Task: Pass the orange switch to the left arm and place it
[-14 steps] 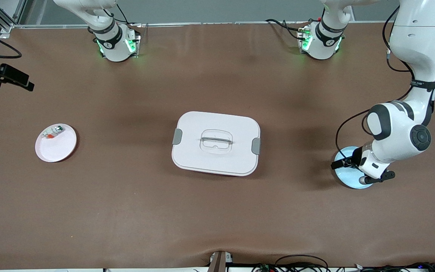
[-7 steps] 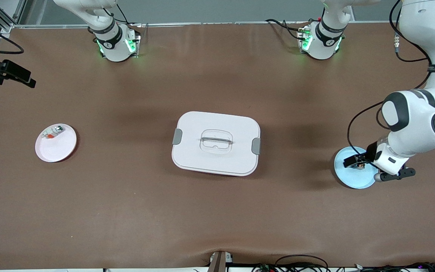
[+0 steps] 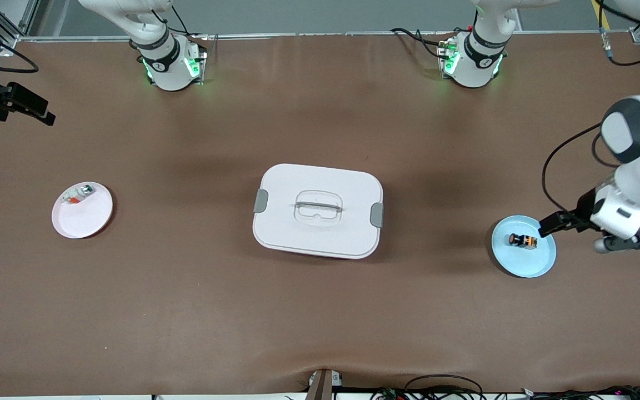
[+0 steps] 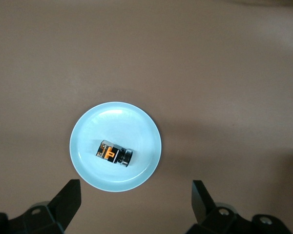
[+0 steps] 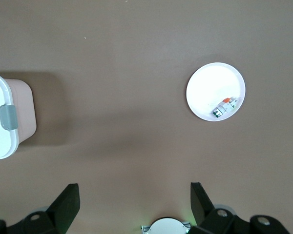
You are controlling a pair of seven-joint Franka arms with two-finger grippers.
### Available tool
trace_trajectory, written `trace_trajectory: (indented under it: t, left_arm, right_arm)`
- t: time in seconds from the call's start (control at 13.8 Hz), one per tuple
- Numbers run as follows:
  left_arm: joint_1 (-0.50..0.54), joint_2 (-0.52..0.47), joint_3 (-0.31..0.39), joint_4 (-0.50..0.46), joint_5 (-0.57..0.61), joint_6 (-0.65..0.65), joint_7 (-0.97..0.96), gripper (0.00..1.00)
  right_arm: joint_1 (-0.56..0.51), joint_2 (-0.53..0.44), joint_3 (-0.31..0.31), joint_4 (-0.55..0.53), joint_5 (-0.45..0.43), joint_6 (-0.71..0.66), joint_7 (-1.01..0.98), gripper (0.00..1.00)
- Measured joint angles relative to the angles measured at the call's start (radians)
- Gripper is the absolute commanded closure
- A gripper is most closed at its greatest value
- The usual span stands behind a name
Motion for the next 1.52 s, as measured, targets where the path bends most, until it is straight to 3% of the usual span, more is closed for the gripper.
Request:
trace_trajectory:
  t: [0.94,1.31,1.52]
  left_arm:
    - [-0.007,-0.338,-0.032,-0.041,0.000,-0.221,-0.010,0.00]
    - [-0.007,-0.382,-0.032,0.021,0.015,-0.375,-0.010,0.00]
    - [-0.007,-0.380,-0.035,0.061,0.019,-0.396,-0.010,0.00]
  right_arm:
    - [0.000,-0.003,0.006,0.002,-0.015,0.057,-0.010,0.00]
    - [0.000,-0.005,0.007,0.002,-0.027,0.060,-0.054,0.00]
    - [0.000,-0.005,0.007,0.002,-0.028,0.065,-0.057,0.00]
